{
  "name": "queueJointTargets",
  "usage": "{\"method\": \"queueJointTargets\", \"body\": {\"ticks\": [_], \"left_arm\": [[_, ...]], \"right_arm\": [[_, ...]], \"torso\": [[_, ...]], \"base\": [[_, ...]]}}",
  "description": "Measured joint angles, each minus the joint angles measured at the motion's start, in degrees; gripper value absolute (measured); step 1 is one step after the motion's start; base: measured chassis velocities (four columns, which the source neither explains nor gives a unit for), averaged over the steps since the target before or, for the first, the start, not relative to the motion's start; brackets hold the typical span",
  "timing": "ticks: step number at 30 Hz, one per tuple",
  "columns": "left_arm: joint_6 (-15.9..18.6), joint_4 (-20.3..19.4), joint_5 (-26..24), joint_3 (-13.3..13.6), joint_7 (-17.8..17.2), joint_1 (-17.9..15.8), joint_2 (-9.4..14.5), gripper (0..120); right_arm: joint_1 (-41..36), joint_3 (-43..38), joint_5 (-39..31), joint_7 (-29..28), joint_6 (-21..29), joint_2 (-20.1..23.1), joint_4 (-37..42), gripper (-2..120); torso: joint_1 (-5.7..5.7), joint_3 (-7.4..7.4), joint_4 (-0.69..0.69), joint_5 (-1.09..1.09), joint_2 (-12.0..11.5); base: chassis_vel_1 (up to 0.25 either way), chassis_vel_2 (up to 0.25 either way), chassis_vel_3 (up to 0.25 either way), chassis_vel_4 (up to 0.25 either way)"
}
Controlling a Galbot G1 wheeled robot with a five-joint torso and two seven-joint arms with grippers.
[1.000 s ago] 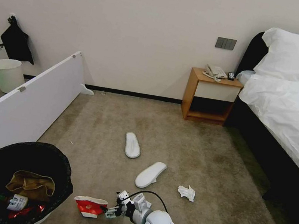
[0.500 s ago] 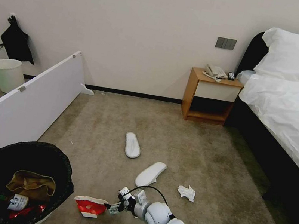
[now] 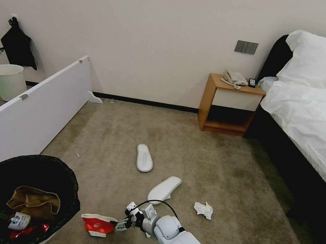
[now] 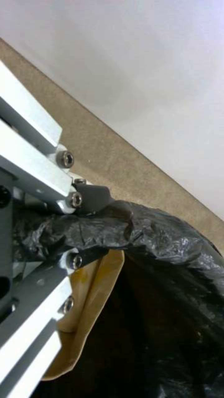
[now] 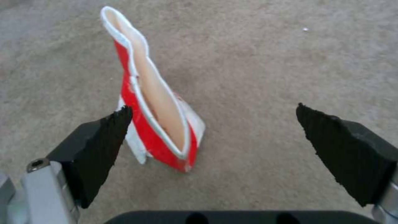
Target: Pick up the trash bin, then pick up the garbage from the floor and place it into the trash bin.
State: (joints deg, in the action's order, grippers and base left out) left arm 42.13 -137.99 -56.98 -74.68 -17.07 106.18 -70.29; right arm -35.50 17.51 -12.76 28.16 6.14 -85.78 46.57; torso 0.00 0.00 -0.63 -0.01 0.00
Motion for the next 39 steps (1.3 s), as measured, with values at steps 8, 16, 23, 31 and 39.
{"method": "queueJointTargets", "body": {"ticks": [8, 16, 23, 31, 39], "left_arm": [[0.0, -0.36, 0.05, 0.04, -0.1, 0.21, -0.14, 3], [0.0, -0.83, 0.15, 0.04, -0.22, 0.31, -0.64, 3], [0.0, -1.2, 0.49, 0.29, -0.37, 0.35, -0.97, 3], [0.0, -1.55, 0.53, 0.29, -0.63, 0.49, -1.1, 3], [0.0, -1.79, 0.81, 0.58, -0.65, 0.53, -1.49, 3]], "right_arm": [[0.87, 0.11, 0.46, 2.43, -0.28, -1.38, -2.39, 100], [2.09, -0.51, 2.24, 4.38, -1.35, -3.39, -6.88, 100], [2.58, -0.61, 2.62, 6.07, -1.6, -4.38, -8.28, 100], [3.74, -1.16, 3.56, 7.82, -1.9, -6.45, -11.81, 98], [4.45, -1.97, 4.2, 9.36, -2.3, -6.47, -14.62, 72]], "torso": [[0.0, 0.0, 0.0, 0.0, 0.0], [0.0, 0.0, 0.0, 0.0, 0.0], [0.0, 0.0, 0.0, 0.0, 0.0], [0.0, 0.0, 0.01, 0.0, 0.0], [0.0, 0.0, 0.0, 0.0, 0.0]], "base": [[0.0, 0.0, 0.0, 0.0], [0.0, 0.0, 0.0, 0.0], [0.0, 0.0, 0.0, 0.0], [0.0, 0.0, 0.0, 0.0], [0.0, 0.0, 0.0, 0.0]]}}
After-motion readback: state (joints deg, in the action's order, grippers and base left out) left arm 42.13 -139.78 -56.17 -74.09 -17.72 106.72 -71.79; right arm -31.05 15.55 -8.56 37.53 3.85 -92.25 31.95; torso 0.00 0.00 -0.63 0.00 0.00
